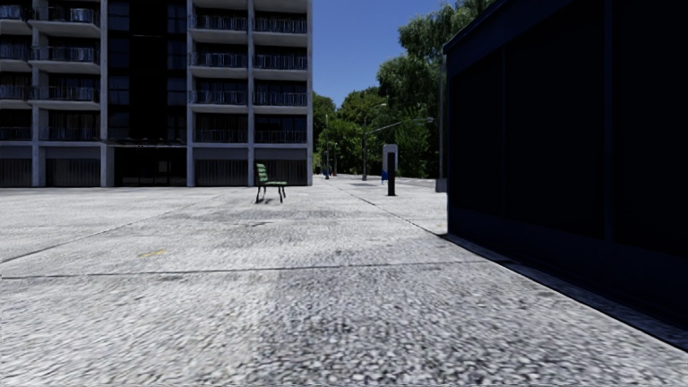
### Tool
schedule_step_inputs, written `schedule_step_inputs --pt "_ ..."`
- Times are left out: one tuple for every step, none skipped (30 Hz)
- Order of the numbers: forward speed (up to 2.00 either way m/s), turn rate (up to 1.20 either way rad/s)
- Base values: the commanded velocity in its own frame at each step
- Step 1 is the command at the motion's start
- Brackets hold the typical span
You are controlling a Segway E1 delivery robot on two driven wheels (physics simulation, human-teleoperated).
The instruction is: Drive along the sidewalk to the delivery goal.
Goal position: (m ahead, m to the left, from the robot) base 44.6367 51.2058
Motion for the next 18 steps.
schedule_step_inputs --pt "2.00 0.00" --pt "2.00 0.00" --pt "2.00 0.00" --pt "2.00 0.00" --pt "2.00 0.00" --pt "2.00 0.00" --pt "2.00 0.00" --pt "2.00 0.00" --pt "2.00 0.00" --pt "2.00 0.00" --pt "2.00 0.00" --pt "2.00 0.00" --pt "2.00 0.00" --pt "2.00 0.00" --pt "2.00 0.00" --pt "2.00 0.00" --pt "2.00 0.00" --pt "2.00 0.00"
